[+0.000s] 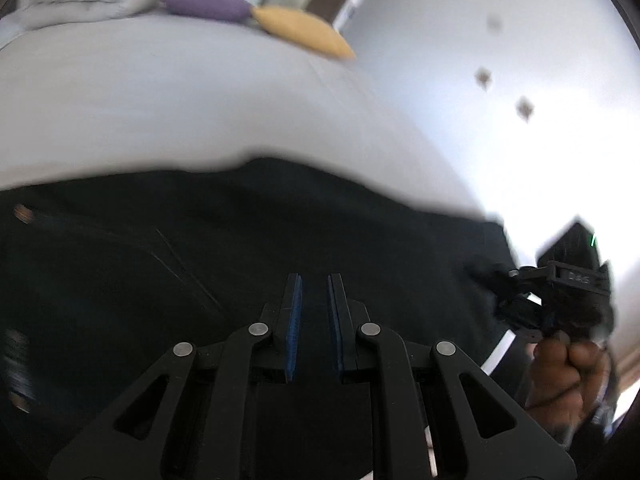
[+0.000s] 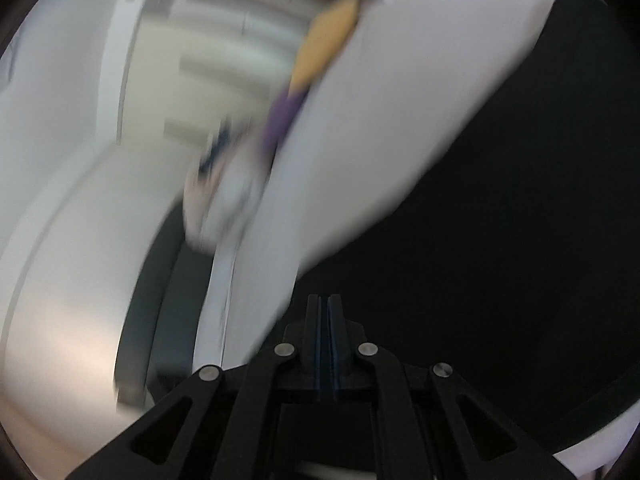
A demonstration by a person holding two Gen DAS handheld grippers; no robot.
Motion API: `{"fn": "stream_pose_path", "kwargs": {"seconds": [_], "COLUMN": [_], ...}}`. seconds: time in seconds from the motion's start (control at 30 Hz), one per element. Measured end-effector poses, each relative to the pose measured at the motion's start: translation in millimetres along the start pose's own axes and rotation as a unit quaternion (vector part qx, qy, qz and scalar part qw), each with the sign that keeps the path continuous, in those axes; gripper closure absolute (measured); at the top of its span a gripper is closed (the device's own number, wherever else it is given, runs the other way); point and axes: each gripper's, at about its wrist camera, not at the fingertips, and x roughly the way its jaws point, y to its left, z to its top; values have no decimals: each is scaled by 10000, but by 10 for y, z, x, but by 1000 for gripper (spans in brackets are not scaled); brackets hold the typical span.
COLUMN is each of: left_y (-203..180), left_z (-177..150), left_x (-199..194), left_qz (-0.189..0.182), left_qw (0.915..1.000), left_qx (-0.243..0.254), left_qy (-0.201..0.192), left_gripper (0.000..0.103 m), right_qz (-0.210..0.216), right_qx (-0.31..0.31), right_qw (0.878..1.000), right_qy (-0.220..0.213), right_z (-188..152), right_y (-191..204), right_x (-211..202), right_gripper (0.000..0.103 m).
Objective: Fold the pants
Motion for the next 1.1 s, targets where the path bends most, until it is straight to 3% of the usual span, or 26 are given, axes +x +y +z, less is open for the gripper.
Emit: {"fn": "stream_pose_path", "kwargs": {"seconds": [0.1,0.13,0.17,0.33,0.47,0.5,0.63,0.7,0.87,0.93,1.1], "left_y": [232,288,397,818,1072,1002,1472,1777,2227,2334,2632], "left_z": [-179,-211,-229,-301,-255,-275,-273,-292,-311,-324,-327], "left_x": [86,55,3,-221,-336,-337,-677,-892,-1195,-1325,-1810], "left_qz": [-35,-68,-66,-264,-383,-272,50,354,163,425,907], "left_qw": [9995,9993,9989,9966,9966,9972,9962,9937,9866,9852,9718], "left_qx": [-283,-366,-455,-773,-712,-666,-799,-958,-1464,-1474,-1821], "left_qy": [116,45,-1,-141,-185,-195,-330,-459,-706,-763,-1190], "left_gripper": [90,90,90,91,91,91,91,91,91,91,91], "right_qz": [-276,-347,-307,-357,-530,-534,-678,-641,-642,-660,-1101], "right_qx": [22,84,137,574,860,963,1257,1355,1425,1495,1624], "right_qw": [9980,9977,9981,9972,9888,9855,9710,9664,9613,9563,9383], "right_qy": [573,579,512,-320,-1102,-1294,-1915,-2086,-2270,-2426,-2847], "right_z": [-277,-298,-290,61,293,373,535,557,564,567,556], "right_y": [-66,-135,-196,-553,-934,-1029,-1305,-1401,-1473,-1515,-1501], "right_x": [381,398,354,-19,-659,-780,-1239,-1388,-1593,-1719,-2124], "right_gripper": [97,103,103,103,103,103,103,103,103,103,103]}}
